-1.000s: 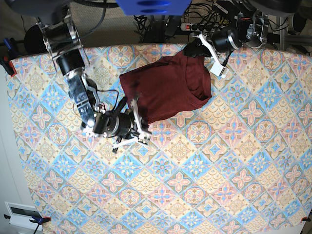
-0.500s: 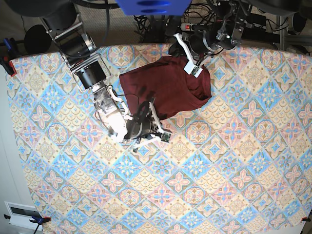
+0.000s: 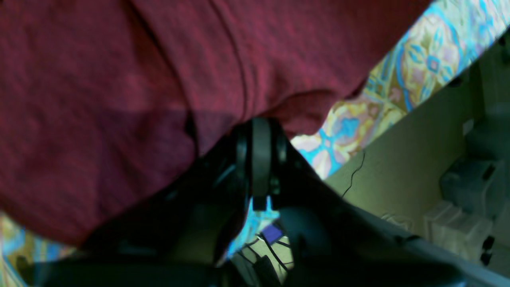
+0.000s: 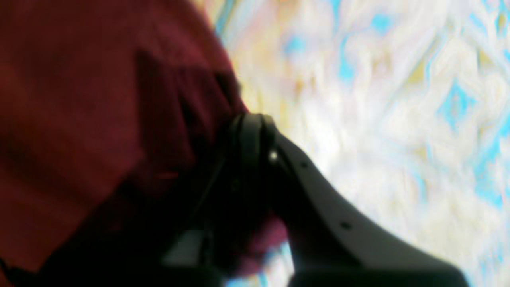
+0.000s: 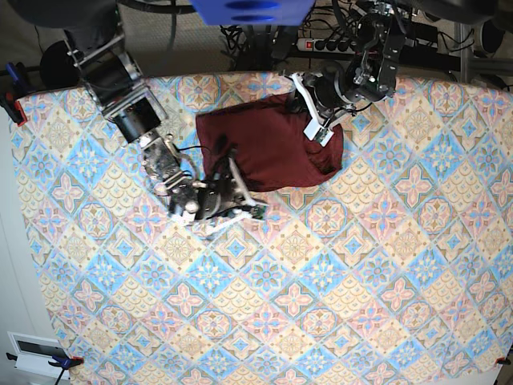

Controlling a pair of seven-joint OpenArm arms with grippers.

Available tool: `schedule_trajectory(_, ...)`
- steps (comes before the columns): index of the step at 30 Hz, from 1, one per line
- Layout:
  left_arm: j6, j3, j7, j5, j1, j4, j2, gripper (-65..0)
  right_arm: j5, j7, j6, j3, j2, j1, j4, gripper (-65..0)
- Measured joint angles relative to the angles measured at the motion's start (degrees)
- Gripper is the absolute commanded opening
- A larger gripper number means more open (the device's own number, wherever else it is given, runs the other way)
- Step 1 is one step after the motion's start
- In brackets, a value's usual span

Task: Layout the t-shirt on the table in an organized manner, then fold the t-shirt properly
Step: 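Drag the bundle with the right gripper toward the right arm's side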

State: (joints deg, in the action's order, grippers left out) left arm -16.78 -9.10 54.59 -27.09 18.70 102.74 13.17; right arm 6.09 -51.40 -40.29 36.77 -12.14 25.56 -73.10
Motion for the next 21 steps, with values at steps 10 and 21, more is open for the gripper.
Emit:
schedule_trajectory(10,-1.2,-0.3,-0.2,-2.1,-6.7,-6.1,-0.5,-64.8,-0.3,-2.7,0.4,-0.6,-7.1,-6.2,-9.2,-64.5)
schedule_trajectory(21,-0.4,-6.3,-0.5,-0.3,-20.4,-15.2,-0.4,-64.8,-1.2,-4.0,1.2,-1.0,-12.1,-13.3,-18.1,-64.6)
